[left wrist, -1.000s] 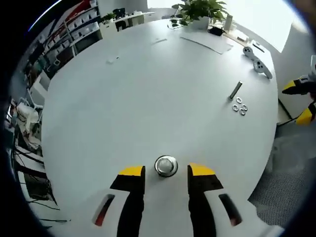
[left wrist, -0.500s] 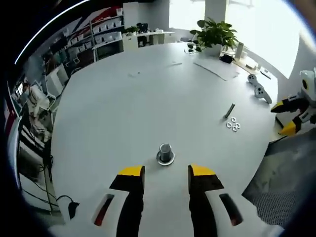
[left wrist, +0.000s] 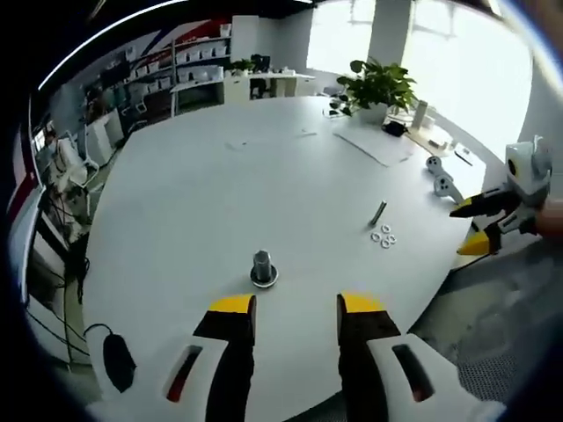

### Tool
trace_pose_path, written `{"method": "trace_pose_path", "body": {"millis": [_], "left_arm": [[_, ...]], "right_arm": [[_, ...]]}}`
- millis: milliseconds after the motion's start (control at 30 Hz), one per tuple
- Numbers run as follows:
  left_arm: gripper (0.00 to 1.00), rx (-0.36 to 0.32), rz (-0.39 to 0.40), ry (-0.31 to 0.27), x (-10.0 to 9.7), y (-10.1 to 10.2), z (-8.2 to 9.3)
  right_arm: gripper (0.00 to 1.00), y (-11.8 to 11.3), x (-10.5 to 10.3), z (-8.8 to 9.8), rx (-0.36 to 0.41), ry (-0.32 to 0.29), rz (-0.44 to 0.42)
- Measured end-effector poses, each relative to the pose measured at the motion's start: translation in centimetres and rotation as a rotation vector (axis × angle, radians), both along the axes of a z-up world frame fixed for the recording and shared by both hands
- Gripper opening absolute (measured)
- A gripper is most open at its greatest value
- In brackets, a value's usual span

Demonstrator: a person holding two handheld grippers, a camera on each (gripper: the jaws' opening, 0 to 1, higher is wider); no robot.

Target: Place the washer onto the threaded stud by aligning its center hole with the stud, sliding it down to the base, and recovering from edge contact or off-axis alignment until the washer reaches the visible bottom stop.

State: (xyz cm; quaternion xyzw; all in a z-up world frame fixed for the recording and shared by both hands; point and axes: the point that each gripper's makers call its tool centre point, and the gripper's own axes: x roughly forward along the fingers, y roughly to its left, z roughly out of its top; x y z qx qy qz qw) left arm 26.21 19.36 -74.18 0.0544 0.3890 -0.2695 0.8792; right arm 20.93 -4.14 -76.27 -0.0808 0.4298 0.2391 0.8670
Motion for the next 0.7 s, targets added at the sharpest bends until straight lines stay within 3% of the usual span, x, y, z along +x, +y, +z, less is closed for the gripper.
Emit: {"method": "trace_pose_path", "body": {"millis": [333,700], "left_arm": [[0.35,-0.068,0.034,-0.022,-2.2,-2.1,1.3],[0.34,-0.089,0.048,-0.043,-2.8,-2.1,2.1]], "right_arm": [[0.53,-0.1,-0.1,-0.1,-0.015,0.000,0.005],[0.53,0.1,-0.2,-0.4,-0.032,0.007,0.024]]}}
